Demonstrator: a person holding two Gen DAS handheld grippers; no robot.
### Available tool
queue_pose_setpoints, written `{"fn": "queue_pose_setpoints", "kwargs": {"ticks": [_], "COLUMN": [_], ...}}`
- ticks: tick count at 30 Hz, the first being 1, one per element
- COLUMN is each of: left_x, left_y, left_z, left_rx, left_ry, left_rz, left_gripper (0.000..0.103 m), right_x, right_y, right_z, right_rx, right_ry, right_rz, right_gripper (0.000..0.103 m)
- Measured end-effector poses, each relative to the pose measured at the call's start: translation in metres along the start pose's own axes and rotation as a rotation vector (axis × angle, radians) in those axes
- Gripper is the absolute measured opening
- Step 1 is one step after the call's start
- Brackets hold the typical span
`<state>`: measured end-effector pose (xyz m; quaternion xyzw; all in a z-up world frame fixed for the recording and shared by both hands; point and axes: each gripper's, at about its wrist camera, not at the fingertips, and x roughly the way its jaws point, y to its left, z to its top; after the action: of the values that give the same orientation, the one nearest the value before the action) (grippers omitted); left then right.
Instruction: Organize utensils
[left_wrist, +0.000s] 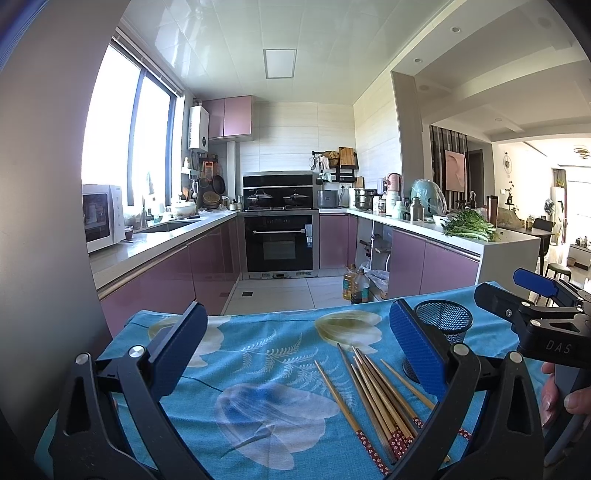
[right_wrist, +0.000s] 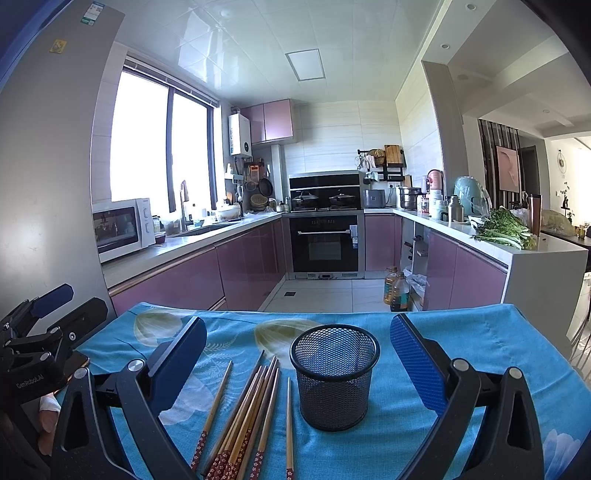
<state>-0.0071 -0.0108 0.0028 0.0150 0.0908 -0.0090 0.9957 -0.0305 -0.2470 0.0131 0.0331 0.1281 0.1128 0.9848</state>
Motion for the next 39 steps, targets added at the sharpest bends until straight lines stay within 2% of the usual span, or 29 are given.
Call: {"fn": "queue_pose_setpoints", "kwargs": {"ticks": [19, 26, 31, 35, 36, 38, 39], "left_x": [0.002, 0.006, 0.018, 0.037, 0.043, 0.056, 0.063], "left_y": [0.002, 0.003, 0.002, 0.001, 0.001, -0.002, -0.004], "left_z": [-0.002, -0.003, -0.008, -0.018, -0.022, -0.031, -0.036], "left_rx": [0.001, 0.002, 0.007, 0.024, 0.03, 0.046, 0.055], "left_ry": [0.008, 0.029, 0.083, 0.178, 0.212, 0.279, 0.314], "left_rz": [-0.008, -0.017, -0.031, -0.057, -0.072, -0.098, -0.106], "left_gripper": [0.097, 0.097, 0.097, 0.097, 0.097, 0.097, 0.096], "right_x": [0.002, 0.006, 0.019, 0.031, 0.036, 0.047, 0.053], "right_y": [-0.003, -0.005, -0.007, -0.006, -0.006, -0.005, -0.006], "right_z": [0.002, 0.0, -0.008, -0.024, -0.03, -0.041, -0.048], "right_rx": [0.01, 0.015, 0.026, 0.004, -0.006, -0.023, -0.025], "right_ry": [0.011, 0.041, 0.146, 0.259, 0.304, 0.39, 0.431], "right_rz": [0.009, 0.027, 0.079, 0.113, 0.121, 0.134, 0.137], "right_gripper": [0.096, 0.096, 0.096, 0.095, 0.092, 0.076, 0.072]}}
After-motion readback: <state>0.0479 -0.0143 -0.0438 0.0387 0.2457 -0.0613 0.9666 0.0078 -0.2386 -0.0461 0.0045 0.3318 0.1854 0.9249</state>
